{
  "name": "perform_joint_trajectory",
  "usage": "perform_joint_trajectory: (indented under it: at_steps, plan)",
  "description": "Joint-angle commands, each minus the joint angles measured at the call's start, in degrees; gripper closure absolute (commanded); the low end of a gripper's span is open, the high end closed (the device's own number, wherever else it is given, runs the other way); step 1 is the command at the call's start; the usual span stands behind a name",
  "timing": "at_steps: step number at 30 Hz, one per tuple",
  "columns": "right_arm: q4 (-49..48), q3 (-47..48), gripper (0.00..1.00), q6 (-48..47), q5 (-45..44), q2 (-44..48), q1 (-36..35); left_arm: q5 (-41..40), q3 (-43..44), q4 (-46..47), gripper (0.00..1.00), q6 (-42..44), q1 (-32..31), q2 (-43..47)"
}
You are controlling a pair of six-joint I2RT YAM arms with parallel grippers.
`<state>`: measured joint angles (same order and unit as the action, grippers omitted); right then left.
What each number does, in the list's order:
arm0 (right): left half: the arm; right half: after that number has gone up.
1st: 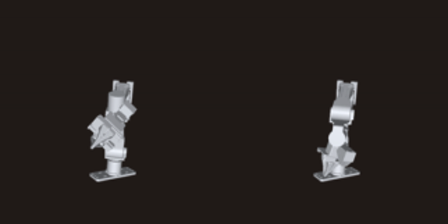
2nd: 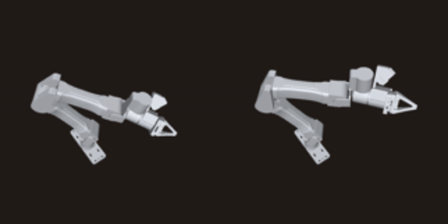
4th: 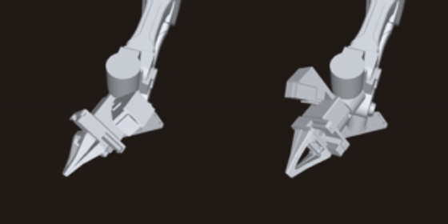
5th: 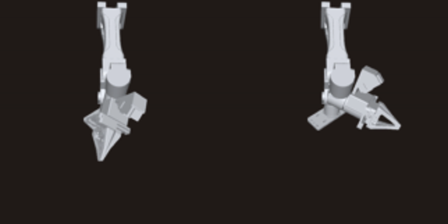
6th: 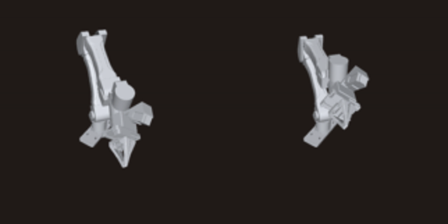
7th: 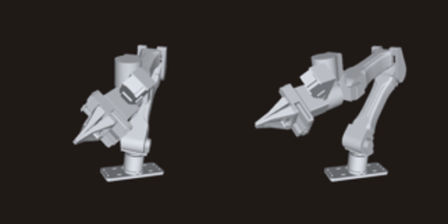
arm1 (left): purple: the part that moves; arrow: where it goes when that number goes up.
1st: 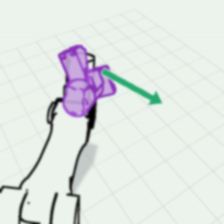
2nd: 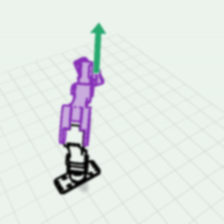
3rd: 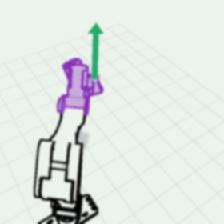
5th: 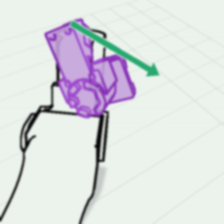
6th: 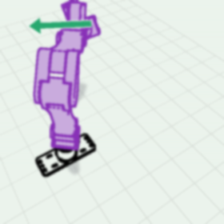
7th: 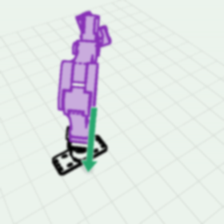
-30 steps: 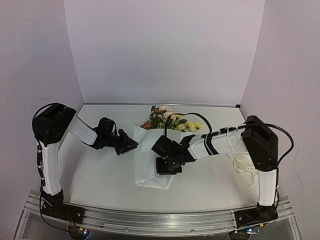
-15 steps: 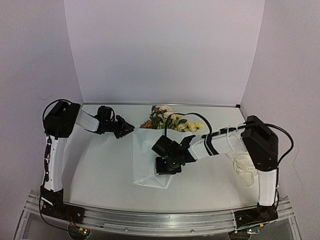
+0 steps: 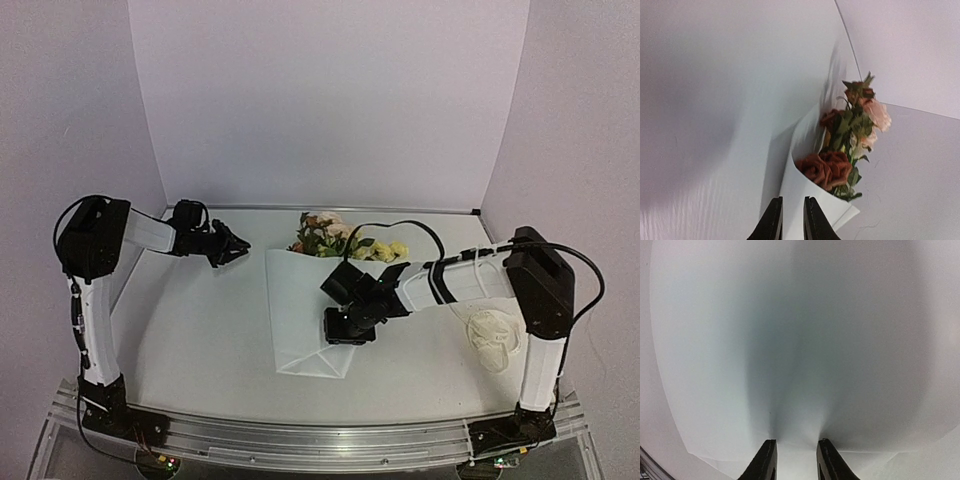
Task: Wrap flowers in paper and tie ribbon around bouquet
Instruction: Press the fold line on the folded bouquet.
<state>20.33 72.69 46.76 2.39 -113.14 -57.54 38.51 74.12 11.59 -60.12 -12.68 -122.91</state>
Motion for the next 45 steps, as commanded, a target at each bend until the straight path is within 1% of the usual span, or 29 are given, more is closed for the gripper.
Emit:
perform_joint_trajectory:
  at_steps: [1,6,8,11,13,16,20,23,28,34,39,45]
  plan:
    - [0.95,-1.03,0.66,0.49,2.31,6.74,2.82,-1.39,-10.01,-1.12,0.83,4.43,-2.81,14.42]
    - [0.75,-2.69,0.61,2.86,2.83,7.65,4.94,-4.48,-16.8,-3.59,0.84,6.82,-10.39,23.08]
    - [0.63,-3.24,0.6,3.53,2.55,7.36,5.45,-4.96,-17.72,-3.11,0.85,6.33,-14.17,24.14]
    - [-0.14,-4.45,0.62,4.9,2.64,6.23,6.36,-4.05,-18.64,0.71,0.88,4.0,-18.64,22.89]
    - [-1.03,-5.15,0.63,5.72,2.52,5.55,6.8,-3.14,-17.78,1.49,0.9,3.26,-21.14,20.45]
    - [-1.67,-6.05,0.64,6.87,1.85,4.71,7.16,-2.74,-17.58,3.2,0.91,1.68,-24.13,16.89]
    - [-3.31,-7.05,0.64,8.03,1.54,3.62,7.17,-1.41,-17.92,7.99,0.91,-1.21,-25.53,12.59]
    - [-3.9,-6.48,0.66,7.75,1.21,2.02,7.34,-1.37,-16.67,8.93,0.91,-1.62,-25.73,10.19]
    - [-5.69,-5.65,0.68,7.11,1.54,-0.34,8.77,-1.95,-12.61,7.84,0.91,-1.37,-25.59,6.02]
    - [-5.83,-3.52,0.68,4.62,1.3,-1.62,10.73,-2.14,-6.08,5.69,0.91,-1.14,-24.58,1.09]
    - [-5.59,-3.22,0.67,1.57,1.04,0.33,11.77,-2.71,-3.33,3.53,0.91,-0.77,-24.41,1.68]
    - [-2.31,-1.82,0.6,-1.51,1.08,5.84,11.74,-3.29,-5.92,2.85,0.89,-0.74,-24.48,6.68]
